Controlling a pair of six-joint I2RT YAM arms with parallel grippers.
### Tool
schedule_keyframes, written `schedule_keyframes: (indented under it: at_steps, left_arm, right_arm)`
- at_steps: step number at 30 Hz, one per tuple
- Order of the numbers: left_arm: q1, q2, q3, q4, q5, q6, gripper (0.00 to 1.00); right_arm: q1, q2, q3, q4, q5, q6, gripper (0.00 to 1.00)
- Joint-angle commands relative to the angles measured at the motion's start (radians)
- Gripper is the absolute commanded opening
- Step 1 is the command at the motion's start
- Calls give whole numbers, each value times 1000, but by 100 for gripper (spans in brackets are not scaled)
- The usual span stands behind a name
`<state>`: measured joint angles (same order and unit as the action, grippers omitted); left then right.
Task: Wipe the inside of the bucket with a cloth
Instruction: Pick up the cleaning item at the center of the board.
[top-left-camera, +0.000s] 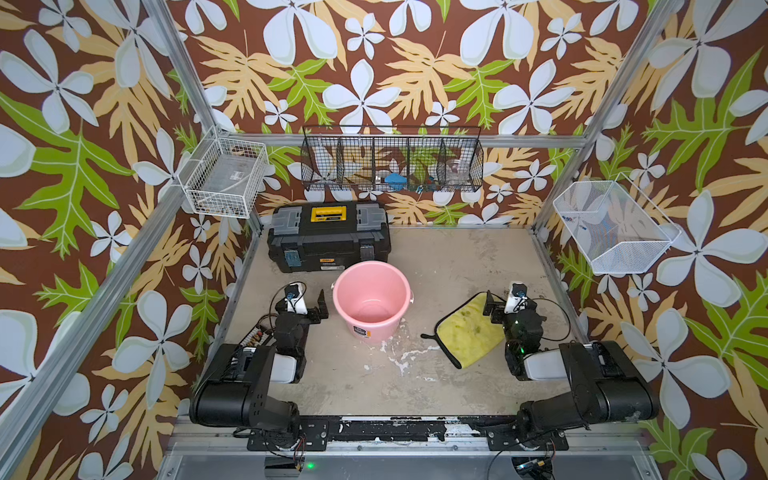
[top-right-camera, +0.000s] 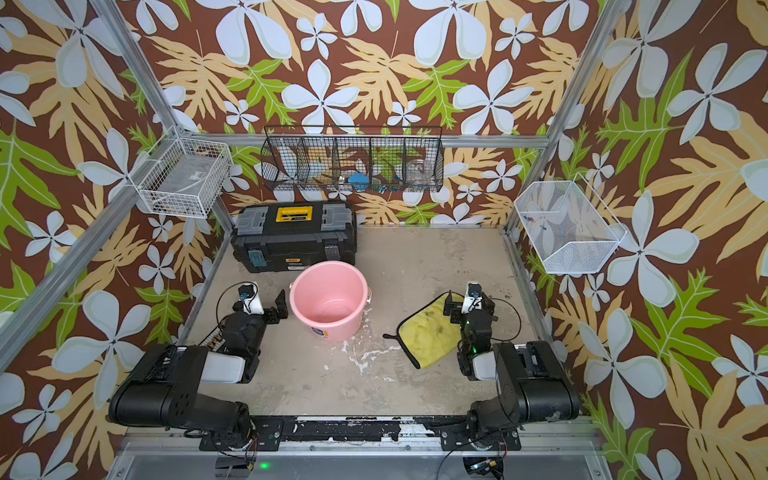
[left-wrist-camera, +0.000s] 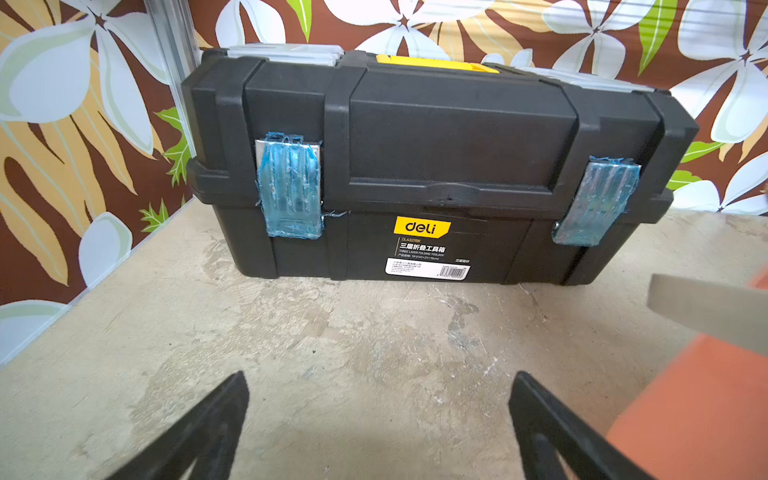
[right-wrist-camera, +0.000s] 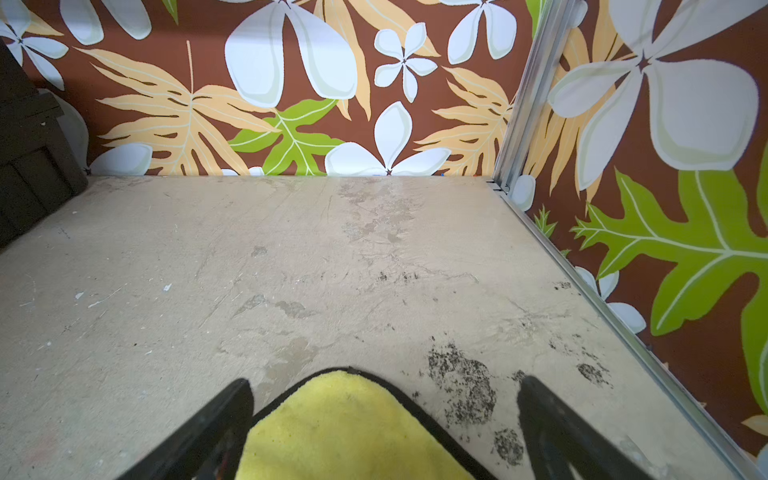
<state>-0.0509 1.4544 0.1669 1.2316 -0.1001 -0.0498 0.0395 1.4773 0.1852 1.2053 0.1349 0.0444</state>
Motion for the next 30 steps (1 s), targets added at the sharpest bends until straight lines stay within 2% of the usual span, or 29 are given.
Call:
schedule_keyframes:
  at_steps: [1, 21, 23, 24, 26, 27, 30]
  left_arm:
    - [1, -2, 0, 35, 7, 5, 100]
    - [1, -2, 5, 28, 8, 7, 100]
    - [1, -9, 2, 23, 11, 10, 100]
    - [1, -12, 1, 20, 6, 8, 100]
    - [0, -35, 18, -29, -57, -16, 100]
    - [1, -49, 22, -47, -76, -25, 100]
    - [1, -100, 64, -160, -115, -38, 100]
  right_arm:
    - [0, 0, 4, 31, 3, -5, 100]
    - [-1, -1, 2, 32, 3, -5, 100]
    - [-1, -34, -1, 14, 133, 51, 100]
    - [-3, -53, 12, -37, 132, 53, 100]
    - [0, -57, 2, 7, 146, 42, 100]
    - [3, -79, 15, -23, 177, 50, 100]
    - [2, -174, 185, -386, 213, 89, 100]
